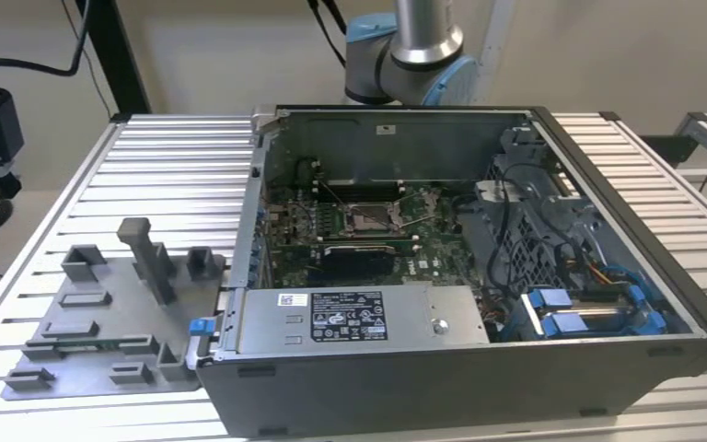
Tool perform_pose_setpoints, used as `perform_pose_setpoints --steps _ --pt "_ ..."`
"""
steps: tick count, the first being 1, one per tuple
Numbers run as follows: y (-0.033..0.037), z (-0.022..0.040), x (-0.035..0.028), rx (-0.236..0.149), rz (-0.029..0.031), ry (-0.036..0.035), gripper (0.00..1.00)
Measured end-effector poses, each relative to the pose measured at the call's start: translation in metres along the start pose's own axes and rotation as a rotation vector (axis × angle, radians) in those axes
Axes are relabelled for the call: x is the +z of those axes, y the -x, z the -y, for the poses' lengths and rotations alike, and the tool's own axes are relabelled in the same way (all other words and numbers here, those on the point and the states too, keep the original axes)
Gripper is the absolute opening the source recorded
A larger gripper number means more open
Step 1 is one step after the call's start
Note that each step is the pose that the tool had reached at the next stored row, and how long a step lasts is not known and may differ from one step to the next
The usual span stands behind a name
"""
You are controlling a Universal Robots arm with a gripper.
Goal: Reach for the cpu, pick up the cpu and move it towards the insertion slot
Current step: 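Pick up the cpu and move it towards the insertion slot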
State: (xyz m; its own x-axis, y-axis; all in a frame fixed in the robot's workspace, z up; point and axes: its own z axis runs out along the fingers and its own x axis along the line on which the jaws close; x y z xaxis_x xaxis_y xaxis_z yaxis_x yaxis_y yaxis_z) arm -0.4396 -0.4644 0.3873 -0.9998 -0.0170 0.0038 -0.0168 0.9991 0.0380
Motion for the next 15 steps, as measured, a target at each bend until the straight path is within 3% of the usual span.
perform_pose_setpoints --steps 4,15 --pt "0.0045 0.0001 0.0 0.0 -0.0001 0.0 0.0" --pt "0.0332 0.0005 -0.0001 0.0 -0.0003 0.0 0.0"
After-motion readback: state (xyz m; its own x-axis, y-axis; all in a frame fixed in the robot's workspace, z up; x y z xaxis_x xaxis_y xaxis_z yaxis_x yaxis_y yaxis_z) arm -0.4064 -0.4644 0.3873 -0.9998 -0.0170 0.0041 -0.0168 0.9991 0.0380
